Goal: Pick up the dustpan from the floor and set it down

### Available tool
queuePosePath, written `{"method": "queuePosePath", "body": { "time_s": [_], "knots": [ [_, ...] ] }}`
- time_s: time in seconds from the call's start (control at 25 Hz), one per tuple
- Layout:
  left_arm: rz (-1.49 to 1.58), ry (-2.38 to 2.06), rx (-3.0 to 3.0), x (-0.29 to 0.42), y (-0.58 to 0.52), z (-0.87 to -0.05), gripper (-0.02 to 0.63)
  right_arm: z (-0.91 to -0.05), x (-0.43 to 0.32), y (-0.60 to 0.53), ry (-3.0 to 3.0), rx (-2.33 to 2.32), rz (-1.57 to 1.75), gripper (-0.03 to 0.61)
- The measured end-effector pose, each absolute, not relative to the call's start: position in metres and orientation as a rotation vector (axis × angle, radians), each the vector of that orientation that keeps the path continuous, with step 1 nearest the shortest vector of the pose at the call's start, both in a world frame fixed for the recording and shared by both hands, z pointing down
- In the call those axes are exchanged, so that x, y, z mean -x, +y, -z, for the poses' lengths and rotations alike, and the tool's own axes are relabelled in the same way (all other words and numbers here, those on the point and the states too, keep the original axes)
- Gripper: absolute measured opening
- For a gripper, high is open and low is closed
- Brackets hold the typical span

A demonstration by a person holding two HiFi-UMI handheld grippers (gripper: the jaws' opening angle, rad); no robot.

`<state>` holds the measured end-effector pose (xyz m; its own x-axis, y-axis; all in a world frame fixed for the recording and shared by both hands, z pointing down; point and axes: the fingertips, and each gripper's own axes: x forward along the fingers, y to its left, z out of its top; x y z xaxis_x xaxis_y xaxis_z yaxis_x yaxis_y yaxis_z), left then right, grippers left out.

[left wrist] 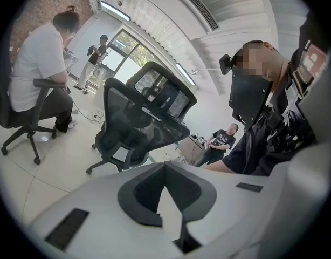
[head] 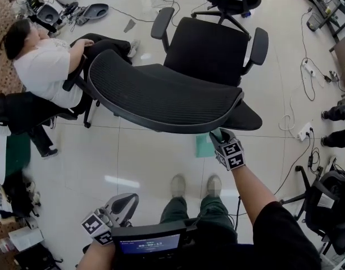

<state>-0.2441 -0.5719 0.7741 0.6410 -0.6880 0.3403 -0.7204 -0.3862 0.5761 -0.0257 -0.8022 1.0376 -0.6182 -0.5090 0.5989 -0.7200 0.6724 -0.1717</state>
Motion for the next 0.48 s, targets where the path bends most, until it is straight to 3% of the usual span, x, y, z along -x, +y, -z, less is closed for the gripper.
{"method": "queuePosePath", "body": {
  "time_s": [0.48],
  "knots": [
    [-0.076, -1.118, -2.116, 0.262, -0.567, -0.784, 0.008, -1.062, 0.009, -0.854, -2.240, -1.131, -0.623, 0.127]
  ]
}}
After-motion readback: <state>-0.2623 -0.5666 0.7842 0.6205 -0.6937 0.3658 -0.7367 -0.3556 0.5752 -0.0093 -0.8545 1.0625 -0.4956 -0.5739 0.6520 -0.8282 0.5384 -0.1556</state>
